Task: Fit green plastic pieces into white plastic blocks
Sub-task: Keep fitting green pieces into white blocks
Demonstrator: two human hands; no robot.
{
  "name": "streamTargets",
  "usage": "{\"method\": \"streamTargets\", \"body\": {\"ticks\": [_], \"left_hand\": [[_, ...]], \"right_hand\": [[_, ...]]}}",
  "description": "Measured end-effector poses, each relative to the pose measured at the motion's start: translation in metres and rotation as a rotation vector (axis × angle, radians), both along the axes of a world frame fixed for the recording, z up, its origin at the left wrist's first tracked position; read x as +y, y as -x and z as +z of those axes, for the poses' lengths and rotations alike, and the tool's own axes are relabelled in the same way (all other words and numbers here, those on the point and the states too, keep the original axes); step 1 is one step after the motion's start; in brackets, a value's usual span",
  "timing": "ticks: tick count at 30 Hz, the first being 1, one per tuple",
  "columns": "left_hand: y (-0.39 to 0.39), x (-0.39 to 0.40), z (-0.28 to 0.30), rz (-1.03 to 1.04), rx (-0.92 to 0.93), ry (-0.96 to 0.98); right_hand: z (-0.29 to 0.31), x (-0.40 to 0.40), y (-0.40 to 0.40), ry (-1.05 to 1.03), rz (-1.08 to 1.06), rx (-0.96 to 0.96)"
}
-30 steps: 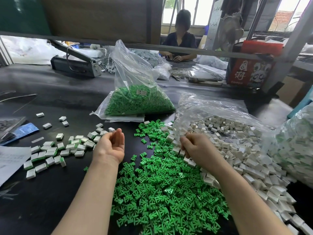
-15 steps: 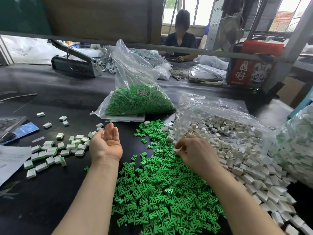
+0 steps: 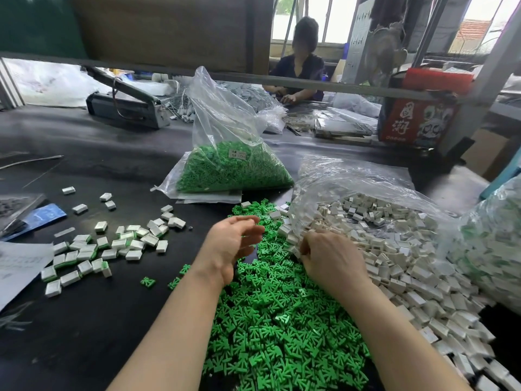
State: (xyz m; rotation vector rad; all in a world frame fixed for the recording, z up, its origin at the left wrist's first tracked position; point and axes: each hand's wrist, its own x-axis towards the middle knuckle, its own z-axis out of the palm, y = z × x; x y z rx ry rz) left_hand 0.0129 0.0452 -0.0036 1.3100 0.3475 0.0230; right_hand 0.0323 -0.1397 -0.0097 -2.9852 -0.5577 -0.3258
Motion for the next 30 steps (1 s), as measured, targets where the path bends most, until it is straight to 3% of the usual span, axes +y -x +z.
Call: {"method": "streamTargets", "body": {"ticks": [7,15,20,24,27,30], "left_hand": [[0.004,-0.025,-0.010,-0.197,-0.032,-0.573],[0.005,-0.027,-0.013,-0.324,-0.083,-0.860],[0.006,-0.031,-0.014,-0.350,-0.132,-0.950],[0.004,-0.033,-0.017,-0.248,-0.185,-0.846],[0.003,-0.037,-0.014,-0.225,-0.187,-0.431],[0.004,-0.038,-0.010,-0.183,-0.193,-0.113]], "right_hand": [[0.002,0.002,0.004,0.008,-0.048,-0.047],[0.005,0.002,0.003,0.055,-0.192,-0.075],[0.003,-0.005,0.002,-0.003,-0.134,-0.072],[0.004,-0.007,-0.001,-0.213,-0.098,-0.051],[0.011,-0.002,0.002,-0.588,0.050,-0.072],[0.014,0.004,0.007,-0.689,0.139,-0.074]]}}
